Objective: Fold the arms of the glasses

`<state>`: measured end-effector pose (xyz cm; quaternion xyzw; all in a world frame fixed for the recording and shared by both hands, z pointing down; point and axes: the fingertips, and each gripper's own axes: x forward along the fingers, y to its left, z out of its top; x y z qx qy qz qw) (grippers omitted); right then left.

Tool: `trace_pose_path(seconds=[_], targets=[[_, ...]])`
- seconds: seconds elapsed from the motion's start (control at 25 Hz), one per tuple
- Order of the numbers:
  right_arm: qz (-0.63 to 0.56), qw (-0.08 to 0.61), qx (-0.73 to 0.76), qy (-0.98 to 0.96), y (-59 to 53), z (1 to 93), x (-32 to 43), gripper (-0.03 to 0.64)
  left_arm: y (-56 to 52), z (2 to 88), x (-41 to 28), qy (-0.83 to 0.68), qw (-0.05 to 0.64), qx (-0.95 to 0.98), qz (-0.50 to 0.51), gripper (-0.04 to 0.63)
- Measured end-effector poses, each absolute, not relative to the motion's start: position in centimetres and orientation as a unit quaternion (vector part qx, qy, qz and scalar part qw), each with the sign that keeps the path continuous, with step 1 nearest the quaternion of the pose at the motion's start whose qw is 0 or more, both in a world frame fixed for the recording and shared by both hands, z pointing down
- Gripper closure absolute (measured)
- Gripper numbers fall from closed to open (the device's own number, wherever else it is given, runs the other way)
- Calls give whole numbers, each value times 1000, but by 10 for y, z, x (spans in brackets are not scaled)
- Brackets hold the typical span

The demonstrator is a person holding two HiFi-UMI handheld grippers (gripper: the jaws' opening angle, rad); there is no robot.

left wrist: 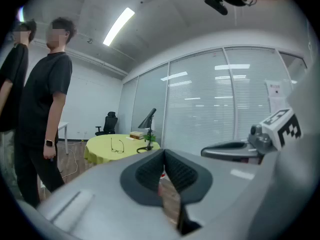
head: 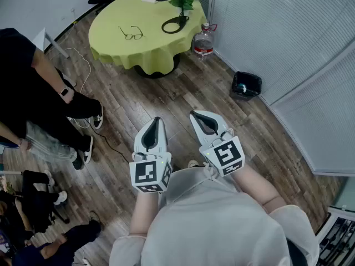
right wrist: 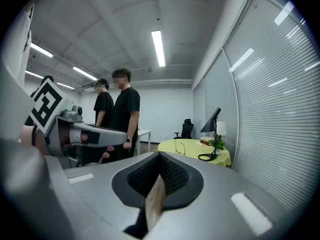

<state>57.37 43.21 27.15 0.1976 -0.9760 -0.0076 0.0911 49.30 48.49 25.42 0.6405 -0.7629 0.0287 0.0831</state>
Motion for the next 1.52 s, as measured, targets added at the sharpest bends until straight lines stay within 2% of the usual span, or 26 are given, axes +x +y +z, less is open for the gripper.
trace_pose_path(seconds=[0.6,0.88,1.16,1.52], targets=[[29,94,213,-972,413,286,580,619,469,269,492,-760,100,641,47,589],[49,110,211,-970,393,306,557,618,449,282,470,-758,110,640,57,589],[51,130,206,-969,357,316,482,619,411,292,392,-757,122,639,51,589],[56,146,221,-963,297,310,312,619,343,279,216,-744,126,654,44,589]])
